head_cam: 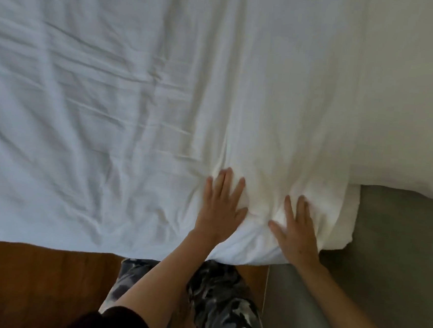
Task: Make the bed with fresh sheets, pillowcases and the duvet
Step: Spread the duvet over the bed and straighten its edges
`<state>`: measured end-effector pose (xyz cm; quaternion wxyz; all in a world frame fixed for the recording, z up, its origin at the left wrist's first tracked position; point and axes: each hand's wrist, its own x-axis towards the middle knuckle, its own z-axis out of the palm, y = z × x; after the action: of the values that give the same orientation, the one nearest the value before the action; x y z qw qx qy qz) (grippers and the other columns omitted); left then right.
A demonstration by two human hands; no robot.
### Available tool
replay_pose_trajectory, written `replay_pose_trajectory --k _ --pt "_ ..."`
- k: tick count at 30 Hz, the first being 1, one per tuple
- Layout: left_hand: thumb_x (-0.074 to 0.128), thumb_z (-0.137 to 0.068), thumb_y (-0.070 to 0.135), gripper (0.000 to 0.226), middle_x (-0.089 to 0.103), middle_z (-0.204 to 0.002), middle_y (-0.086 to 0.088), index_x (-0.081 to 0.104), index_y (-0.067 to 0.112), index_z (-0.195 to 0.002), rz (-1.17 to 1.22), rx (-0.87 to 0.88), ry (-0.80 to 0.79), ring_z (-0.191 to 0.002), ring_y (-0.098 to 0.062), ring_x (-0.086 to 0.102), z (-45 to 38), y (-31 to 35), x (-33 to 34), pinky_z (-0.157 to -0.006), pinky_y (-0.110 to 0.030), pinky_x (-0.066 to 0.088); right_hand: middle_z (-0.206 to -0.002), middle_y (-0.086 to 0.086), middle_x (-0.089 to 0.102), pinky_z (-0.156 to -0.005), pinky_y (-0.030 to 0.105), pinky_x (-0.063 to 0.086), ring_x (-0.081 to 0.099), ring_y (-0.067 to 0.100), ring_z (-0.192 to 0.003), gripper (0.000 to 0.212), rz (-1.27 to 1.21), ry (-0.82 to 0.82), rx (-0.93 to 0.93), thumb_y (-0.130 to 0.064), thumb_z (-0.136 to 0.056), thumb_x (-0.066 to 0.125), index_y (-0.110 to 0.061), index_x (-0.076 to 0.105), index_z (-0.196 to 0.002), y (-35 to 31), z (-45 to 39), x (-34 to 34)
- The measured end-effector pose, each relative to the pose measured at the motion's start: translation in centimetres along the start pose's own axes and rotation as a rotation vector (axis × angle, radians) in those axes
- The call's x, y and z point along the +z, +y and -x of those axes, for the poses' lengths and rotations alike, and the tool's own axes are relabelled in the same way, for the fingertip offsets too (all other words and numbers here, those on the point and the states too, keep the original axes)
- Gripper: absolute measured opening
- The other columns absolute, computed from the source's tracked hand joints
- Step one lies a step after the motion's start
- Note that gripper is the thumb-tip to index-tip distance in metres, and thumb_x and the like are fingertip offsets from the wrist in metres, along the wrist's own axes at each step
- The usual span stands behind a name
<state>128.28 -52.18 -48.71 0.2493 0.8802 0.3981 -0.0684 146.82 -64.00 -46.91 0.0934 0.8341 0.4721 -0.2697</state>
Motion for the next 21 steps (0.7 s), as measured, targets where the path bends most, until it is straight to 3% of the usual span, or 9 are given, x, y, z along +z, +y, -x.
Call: replay_pose_trajectory --k 3,6,9,11,13,16,18,21 --pt "0.016 -0.093 0.053 0.077 0.007 -0.155 -0.031 0.010 0.001 -0.150 -0.220 0.082 -0.205 -0.145 -0.043 0.004 0.0 0.6 1.4 -0.117 -0.058 0.006 -0.158 0.019 0.002 -0.118 0.051 0.010 0.004 0.033 -0.146 0.097 -0.090 0.048 0.134 -0.075 -0.081 0.040 -0.019 0.005 -0.153 0.2 0.0 1.2" --pt "0.026 -0.095 0.057 0.084 -0.015 -0.155 -0.028 -0.006 0.003 -0.151 -0.291 0.228 -0.332 -0.144 -0.041 -0.015 0.6 0.2 0.2 -0.116 -0.055 -0.008 -0.159 0.014 -0.001 -0.119 0.043 0.002 0.000 0.026 -0.147 0.120 -0.374 0.171 0.375 -0.063 -0.071 0.069 -0.012 -0.004 -0.152 -0.6 0.6 0.1" --pt "0.039 -0.094 0.056 0.089 -0.027 -0.154 -0.020 -0.013 0.011 -0.151 -0.298 0.246 -0.490 -0.143 -0.036 -0.025 1.6 -0.1 -2.0 -0.115 -0.056 -0.011 -0.155 0.012 0.023 -0.115 0.047 0.024 0.026 0.030 -0.141 0.122 -0.587 0.160 0.548 -0.053 -0.067 0.079 -0.015 -0.001 -0.152 -0.9 1.3 -1.2" --pt "0.043 -0.094 0.054 0.088 -0.028 -0.155 -0.014 -0.011 0.017 -0.152 -0.228 0.181 -0.596 -0.144 -0.032 -0.024 2.3 0.3 -3.7 -0.116 -0.056 -0.009 -0.143 0.013 0.043 -0.102 0.042 0.040 0.045 0.033 -0.127 0.109 -0.785 0.032 0.671 -0.042 -0.071 0.080 -0.015 0.011 -0.151 -1.4 1.5 -2.9" --pt "0.043 -0.095 0.050 0.081 -0.021 -0.158 -0.011 -0.006 0.020 -0.153 -0.110 0.067 -0.690 -0.146 -0.027 -0.017 3.1 1.1 -5.7 -0.118 -0.051 -0.005 -0.132 0.015 0.053 -0.088 0.032 0.042 0.053 0.032 -0.115 0.082 -0.805 -0.193 0.620 -0.034 -0.078 0.076 -0.007 0.034 -0.142 -2.6 2.1 -4.6" --pt "0.041 -0.097 0.047 0.072 0.007 -0.161 -0.009 0.006 0.021 -0.154 0.134 -0.181 -0.685 -0.147 -0.025 0.012 4.8 2.2 -9.2 -0.118 -0.041 0.018 -0.121 0.013 0.061 -0.078 0.026 0.042 0.056 0.022 -0.096 0.056 -0.707 -0.364 0.476 -0.037 -0.081 0.072 -0.007 0.054 -0.125 -5.5 4.5 -6.8" --pt "0.040 -0.097 0.047 0.067 0.024 -0.157 -0.007 0.014 0.020 -0.153 0.232 -0.305 -0.620 -0.140 -0.024 0.030 6.1 2.8 -12.1 -0.112 -0.038 0.030 -0.119 0.010 0.062 -0.079 0.026 0.043 0.057 0.021 -0.097 0.054 -0.656 -0.354 0.398 -0.037 -0.081 0.072 -0.008 0.055 -0.122 -7.7 6.7 -8.8" --pt "0.038 -0.097 0.054 0.065 0.036 -0.151 -0.005 0.023 0.020 -0.150 0.327 -0.414 -0.525 -0.133 -0.023 0.041 8.1 4.1 -17.0 -0.107 -0.036 0.033 -0.115 0.012 0.059 -0.080 0.028 0.045 0.058 0.027 -0.105 0.057 -0.637 -0.297 0.262 -0.028 -0.075 0.074 -0.002 0.053 -0.122 -10.3 9.6 -12.4"
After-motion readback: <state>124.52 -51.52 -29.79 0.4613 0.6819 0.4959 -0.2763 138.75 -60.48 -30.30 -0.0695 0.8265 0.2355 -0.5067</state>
